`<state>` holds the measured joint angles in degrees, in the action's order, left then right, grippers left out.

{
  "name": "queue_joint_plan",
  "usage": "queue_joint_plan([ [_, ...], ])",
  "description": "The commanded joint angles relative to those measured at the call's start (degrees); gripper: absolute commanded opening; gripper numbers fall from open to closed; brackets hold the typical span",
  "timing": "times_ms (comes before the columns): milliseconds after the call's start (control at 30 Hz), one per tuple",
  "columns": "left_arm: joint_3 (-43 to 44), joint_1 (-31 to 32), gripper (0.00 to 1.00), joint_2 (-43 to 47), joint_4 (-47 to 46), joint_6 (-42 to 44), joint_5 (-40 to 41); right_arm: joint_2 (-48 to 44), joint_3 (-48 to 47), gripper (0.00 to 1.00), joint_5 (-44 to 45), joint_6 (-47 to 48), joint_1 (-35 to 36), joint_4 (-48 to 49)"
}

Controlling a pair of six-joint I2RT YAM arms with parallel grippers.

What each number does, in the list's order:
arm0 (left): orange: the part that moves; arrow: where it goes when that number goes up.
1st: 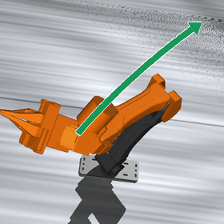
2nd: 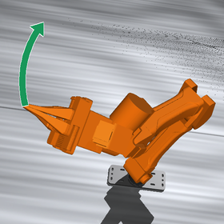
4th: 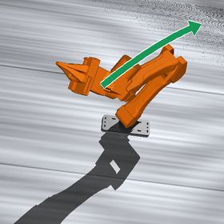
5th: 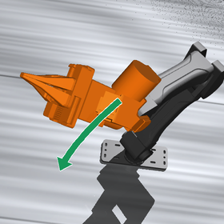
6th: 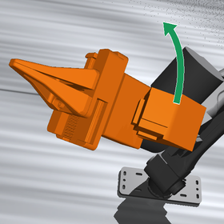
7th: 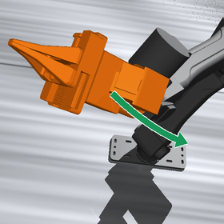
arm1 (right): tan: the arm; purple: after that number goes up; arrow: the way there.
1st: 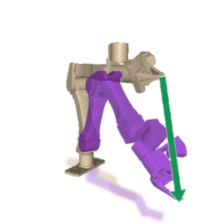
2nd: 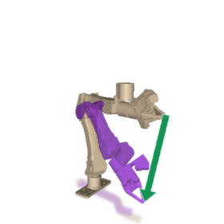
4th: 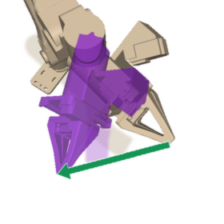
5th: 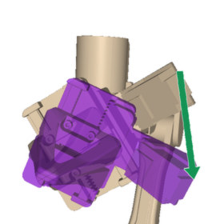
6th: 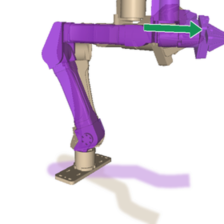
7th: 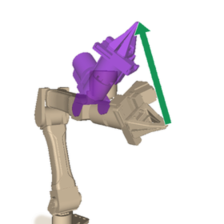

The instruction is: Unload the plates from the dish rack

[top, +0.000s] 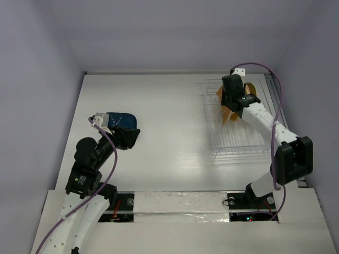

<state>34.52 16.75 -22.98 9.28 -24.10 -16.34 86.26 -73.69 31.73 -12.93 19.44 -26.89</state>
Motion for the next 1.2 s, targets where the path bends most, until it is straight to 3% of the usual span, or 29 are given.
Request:
queue_joint_plan([
  [0, 0.98, -0.41, 0.49, 0.48, -2.42, 0.37, -0.80, 3.54, -5.05, 0.51, 3.95, 1.67, -0.90, 0.35],
  [133, 0.99, -0.41, 0.49, 0.66, -2.51, 0.28, -0.80, 6.64, -6.55, 0.36, 5.71, 2.03, -0.90, -0.52],
  [300, 1.07, -0.41, 0.49, 0.57, -2.60, 0.37, -1.15, 7.26, -8.39, 0.27, 6.33, 2.99, -0.90, -1.22],
  [467, 0.90, -0.41, 0.49, 0.92, -2.60, 0.28, -1.15, 7.61, -9.63, 0.05, 6.95, 3.35, -0.90, -2.11],
  [567, 0.90, -0.41, 0.49, 0.92, -2.60, 0.28, -1.15, 7.08, -9.98, 0.00, 7.91, 3.44, -0.37, -2.90],
  [1167, 0.72, -0.41, 0.49, 1.27, -2.95, 0.19, -1.50, 1.73, -21.49, 0.00, 19.43, 7.83, 7.27, -7.74],
])
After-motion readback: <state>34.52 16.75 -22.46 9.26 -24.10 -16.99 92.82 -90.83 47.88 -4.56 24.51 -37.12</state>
